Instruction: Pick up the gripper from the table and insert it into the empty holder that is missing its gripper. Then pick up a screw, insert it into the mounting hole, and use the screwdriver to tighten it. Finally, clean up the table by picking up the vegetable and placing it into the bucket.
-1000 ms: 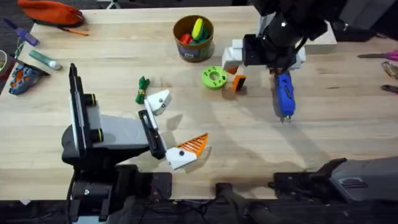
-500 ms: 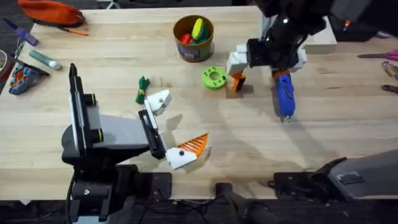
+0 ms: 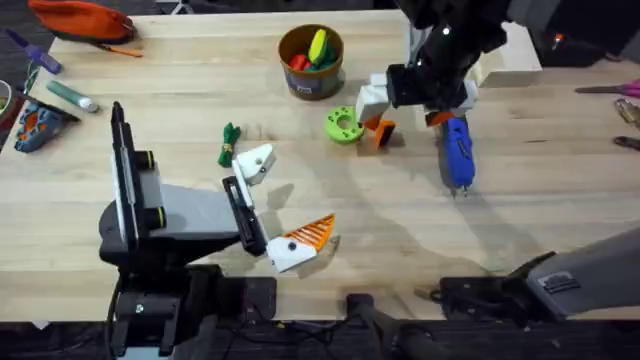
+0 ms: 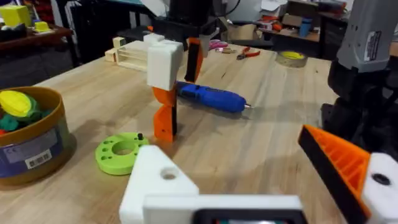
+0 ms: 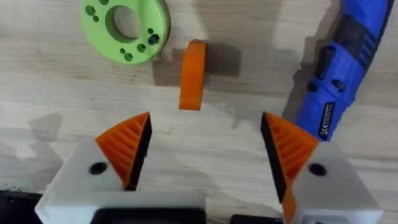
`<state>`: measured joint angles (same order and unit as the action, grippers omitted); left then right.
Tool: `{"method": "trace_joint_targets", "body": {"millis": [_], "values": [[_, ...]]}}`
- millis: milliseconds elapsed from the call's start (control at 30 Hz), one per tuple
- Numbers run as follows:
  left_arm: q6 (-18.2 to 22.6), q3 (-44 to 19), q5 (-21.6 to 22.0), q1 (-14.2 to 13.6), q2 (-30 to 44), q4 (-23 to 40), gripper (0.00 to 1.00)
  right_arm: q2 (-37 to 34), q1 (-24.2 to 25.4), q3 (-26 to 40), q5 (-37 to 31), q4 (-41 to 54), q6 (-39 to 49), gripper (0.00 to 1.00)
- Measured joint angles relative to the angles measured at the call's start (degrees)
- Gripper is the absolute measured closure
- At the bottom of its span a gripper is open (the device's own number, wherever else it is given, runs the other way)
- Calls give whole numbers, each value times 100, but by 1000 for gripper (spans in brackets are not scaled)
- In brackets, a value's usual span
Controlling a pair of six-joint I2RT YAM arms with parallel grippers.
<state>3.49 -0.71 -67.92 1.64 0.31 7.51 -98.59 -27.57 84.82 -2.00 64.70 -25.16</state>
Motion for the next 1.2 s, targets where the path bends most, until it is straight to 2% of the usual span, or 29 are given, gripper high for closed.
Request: {"method": "trace_joint_targets", "body": {"millis": [467, 667, 1200], "values": [[0, 0, 0, 0, 1, 0, 14, -13, 0, 55, 17, -21, 15, 8], [0, 0, 0, -2, 0, 0, 15, -333, 0, 348, 37, 67, 15, 8], [1, 0, 0, 0, 0, 0, 16, -903, 0, 354, 37, -33, -5, 34]]}}
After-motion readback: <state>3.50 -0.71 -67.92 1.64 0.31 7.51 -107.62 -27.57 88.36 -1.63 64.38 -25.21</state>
